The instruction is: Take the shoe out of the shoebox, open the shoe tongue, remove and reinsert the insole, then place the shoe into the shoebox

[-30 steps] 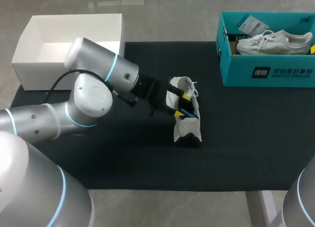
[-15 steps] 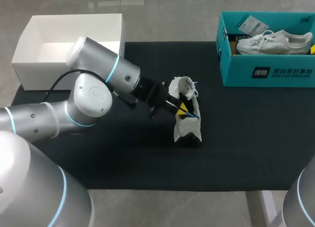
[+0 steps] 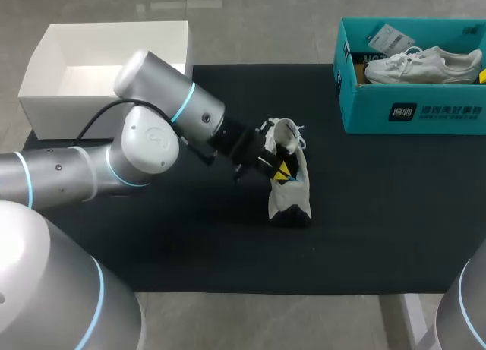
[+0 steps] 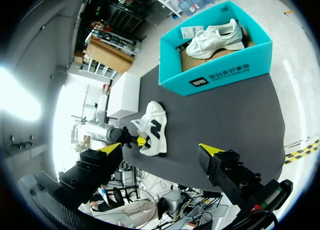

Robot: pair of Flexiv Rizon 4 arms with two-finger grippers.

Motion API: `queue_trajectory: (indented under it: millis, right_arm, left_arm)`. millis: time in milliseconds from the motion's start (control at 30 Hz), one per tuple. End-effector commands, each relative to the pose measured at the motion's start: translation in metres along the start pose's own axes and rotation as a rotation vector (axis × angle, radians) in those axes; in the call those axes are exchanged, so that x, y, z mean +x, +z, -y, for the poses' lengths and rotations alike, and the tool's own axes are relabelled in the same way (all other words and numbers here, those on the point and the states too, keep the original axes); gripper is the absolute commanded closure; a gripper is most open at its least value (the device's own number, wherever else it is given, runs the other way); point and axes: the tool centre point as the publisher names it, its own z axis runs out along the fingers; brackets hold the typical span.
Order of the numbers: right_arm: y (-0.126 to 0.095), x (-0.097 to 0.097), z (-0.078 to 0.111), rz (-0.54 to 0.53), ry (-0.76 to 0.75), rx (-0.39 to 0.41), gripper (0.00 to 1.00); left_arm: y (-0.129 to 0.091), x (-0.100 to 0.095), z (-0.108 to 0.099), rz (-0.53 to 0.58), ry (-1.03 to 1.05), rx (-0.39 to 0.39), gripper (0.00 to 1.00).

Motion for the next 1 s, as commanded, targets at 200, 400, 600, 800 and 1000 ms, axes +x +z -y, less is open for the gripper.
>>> queue_trajectory:
  millis: [200,400,600,800,1000]
  right_arm:
    - [0.000,0.000,0.001,0.002,0.001,-0.001,0.00]
    - [0.000,0.000,0.001,0.002,0.001,-0.001,0.00]
    - [0.000,0.000,0.001,0.002,0.001,-0.001,0.00]
    - [0.000,0.000,0.001,0.002,0.001,-0.001,0.00]
    - [0.000,0.000,0.001,0.002,0.001,-0.001,0.00]
  left_arm:
    - [-0.018,-0.019,0.012,0.033,-0.037,0.024,0.00]
    - [-0.026,-0.023,0.021,0.022,-0.050,0.049,0.00]
    - [-0.036,-0.037,0.034,-0.194,0.023,0.063,0.81]
    - [-0.063,-0.064,0.039,-0.423,0.198,-0.010,1.00]
    - [-0.062,-0.055,0.036,-0.646,0.348,-0.084,1.00]
